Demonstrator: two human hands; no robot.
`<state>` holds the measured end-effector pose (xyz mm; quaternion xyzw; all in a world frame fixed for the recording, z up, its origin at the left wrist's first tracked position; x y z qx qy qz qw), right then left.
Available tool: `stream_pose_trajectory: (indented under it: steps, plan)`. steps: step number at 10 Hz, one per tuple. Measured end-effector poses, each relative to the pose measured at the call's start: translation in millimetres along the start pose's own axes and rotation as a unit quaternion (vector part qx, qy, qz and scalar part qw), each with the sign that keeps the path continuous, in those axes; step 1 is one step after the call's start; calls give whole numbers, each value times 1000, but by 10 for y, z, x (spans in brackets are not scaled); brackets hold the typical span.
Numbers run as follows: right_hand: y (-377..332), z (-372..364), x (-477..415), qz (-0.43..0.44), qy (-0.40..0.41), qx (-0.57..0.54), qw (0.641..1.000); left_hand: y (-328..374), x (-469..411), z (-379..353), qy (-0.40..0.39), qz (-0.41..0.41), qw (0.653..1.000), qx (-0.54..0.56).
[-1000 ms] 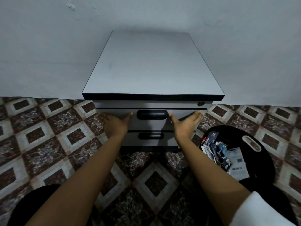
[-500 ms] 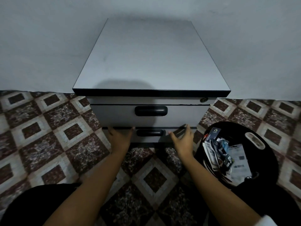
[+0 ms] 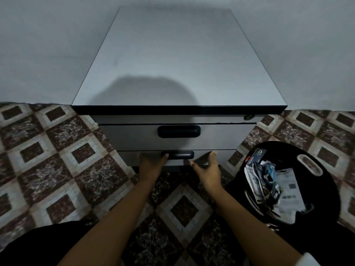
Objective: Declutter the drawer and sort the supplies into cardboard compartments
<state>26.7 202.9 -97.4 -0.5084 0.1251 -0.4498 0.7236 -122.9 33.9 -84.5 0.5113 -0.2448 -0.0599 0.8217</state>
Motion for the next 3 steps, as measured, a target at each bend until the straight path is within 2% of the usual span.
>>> stream_pose_trajectory:
  steps: [3]
  plan:
    - [-35,221,-46,21,13,20,999,48,188,202,-52,-7,997,-63]
Point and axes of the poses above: each hand's wrist, its own x-axis away from the middle knuckle, its own z-axis out of the back of the hand, y = z × x, the point moved 9 cm from there along -x, towards the middle knuckle, and after that the axes turned 3 degrees about -y, right-handed, at the moved point
